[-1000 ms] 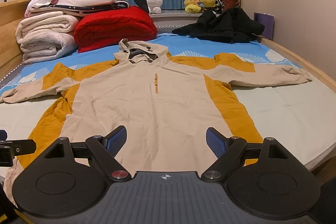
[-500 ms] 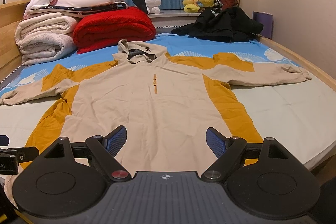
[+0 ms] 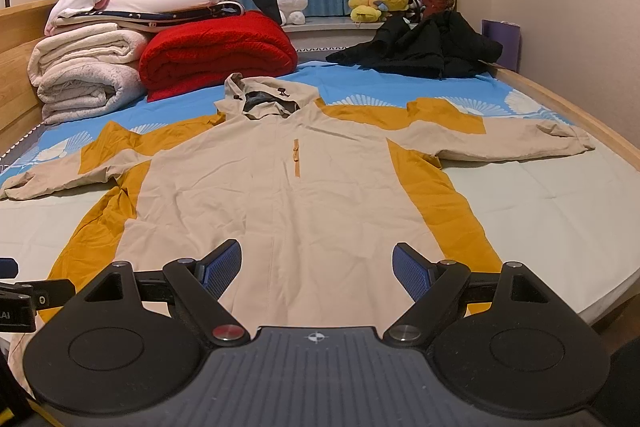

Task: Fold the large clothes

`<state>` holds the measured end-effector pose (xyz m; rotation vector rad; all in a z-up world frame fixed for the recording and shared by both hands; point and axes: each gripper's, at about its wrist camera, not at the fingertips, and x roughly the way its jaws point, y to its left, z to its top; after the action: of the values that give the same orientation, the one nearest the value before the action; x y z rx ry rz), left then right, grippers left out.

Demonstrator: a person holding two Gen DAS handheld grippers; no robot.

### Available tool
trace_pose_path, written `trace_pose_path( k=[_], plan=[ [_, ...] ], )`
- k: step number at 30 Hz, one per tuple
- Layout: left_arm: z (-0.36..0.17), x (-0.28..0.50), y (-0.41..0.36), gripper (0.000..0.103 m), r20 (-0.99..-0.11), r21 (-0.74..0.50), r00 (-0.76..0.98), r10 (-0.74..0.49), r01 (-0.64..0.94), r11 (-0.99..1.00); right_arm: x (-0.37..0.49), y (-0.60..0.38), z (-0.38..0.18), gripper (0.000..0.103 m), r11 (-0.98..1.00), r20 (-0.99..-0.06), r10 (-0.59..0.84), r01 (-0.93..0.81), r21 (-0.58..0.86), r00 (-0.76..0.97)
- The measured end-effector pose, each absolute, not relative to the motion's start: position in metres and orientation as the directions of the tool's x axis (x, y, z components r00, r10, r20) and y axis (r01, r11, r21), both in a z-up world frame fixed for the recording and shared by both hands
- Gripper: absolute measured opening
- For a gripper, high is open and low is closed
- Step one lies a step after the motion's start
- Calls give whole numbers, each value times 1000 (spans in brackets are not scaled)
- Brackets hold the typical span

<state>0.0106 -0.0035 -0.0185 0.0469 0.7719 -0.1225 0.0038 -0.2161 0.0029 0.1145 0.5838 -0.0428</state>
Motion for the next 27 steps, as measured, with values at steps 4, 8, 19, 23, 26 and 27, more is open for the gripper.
trace_pose_path(
  k=[4, 8, 19, 23, 26, 27],
  plan=[
    [-19, 11, -3, 98, -699, -1, 709, -92, 127, 992, 4, -216, 2, 84, 993, -554, -8, 74, 97, 833],
    [-19, 12, -3, 98, -700, -1, 709, -90, 125, 992, 5, -215, 1, 84, 992, -555, -8, 75, 98, 832],
    [-19, 15, 0, 98, -699, -2, 710, -85, 116, 993, 6, -215, 1, 83, 992, -555, -10, 77, 98, 832],
    [-19, 16, 0, 98, -698, 1, 712, -83, 116, 993, 6, -215, 0, 83, 992, -556, -11, 80, 100, 831],
    [-19, 15, 0, 98, -698, 1, 711, -82, 116, 993, 7, -216, -1, 81, 991, -554, -16, 87, 101, 833],
    [-19, 16, 0, 98, -698, 1, 712, -82, 116, 993, 7, -216, -1, 80, 991, -550, -21, 91, 101, 835]
  ],
)
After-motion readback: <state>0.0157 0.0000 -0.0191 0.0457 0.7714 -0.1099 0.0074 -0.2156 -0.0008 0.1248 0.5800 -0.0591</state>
